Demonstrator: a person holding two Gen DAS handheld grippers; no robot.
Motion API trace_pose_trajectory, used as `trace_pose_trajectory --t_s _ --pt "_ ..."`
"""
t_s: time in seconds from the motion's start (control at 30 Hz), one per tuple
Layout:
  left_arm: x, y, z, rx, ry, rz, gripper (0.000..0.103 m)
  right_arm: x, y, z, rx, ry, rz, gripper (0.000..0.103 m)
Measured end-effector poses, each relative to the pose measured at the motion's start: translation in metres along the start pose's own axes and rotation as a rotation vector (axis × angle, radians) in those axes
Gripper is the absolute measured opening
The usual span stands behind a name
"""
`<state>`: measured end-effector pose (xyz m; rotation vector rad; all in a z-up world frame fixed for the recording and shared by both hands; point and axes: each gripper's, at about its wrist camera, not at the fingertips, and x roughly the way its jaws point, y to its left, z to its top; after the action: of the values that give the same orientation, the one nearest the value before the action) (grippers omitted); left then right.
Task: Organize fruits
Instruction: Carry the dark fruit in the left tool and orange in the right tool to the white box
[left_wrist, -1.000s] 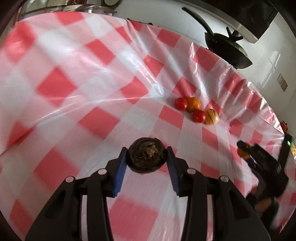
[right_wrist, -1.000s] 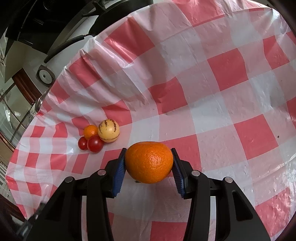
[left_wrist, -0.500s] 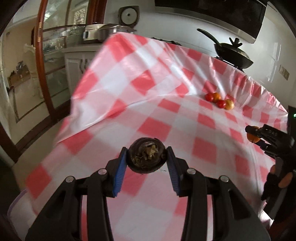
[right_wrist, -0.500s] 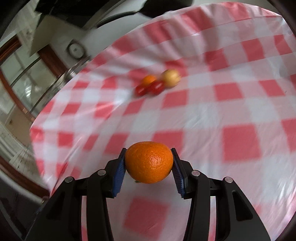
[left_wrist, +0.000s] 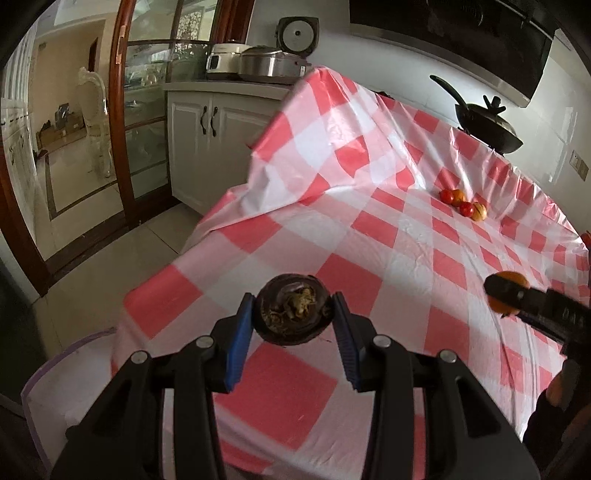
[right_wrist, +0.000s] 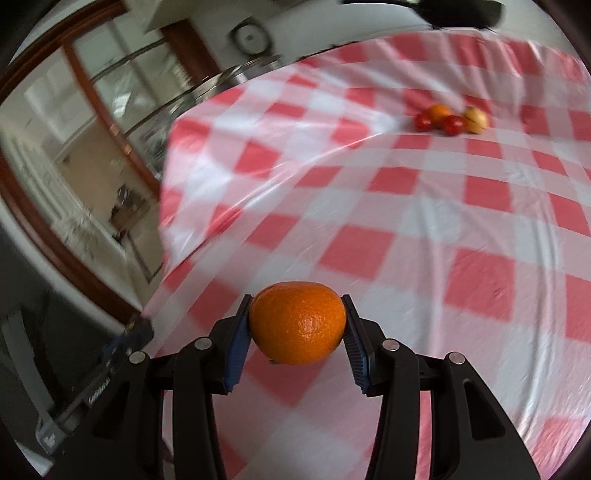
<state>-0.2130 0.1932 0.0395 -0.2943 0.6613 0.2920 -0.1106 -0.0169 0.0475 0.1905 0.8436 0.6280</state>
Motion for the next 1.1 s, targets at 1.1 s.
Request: trace_pose_trajectory --t_s 1.1 --pt "-0.045 0.174 -0.119 -0.204 0.119 0.251 0.042 0.043 0.22 -0.206 -0.834 0.324 0.202 0.046"
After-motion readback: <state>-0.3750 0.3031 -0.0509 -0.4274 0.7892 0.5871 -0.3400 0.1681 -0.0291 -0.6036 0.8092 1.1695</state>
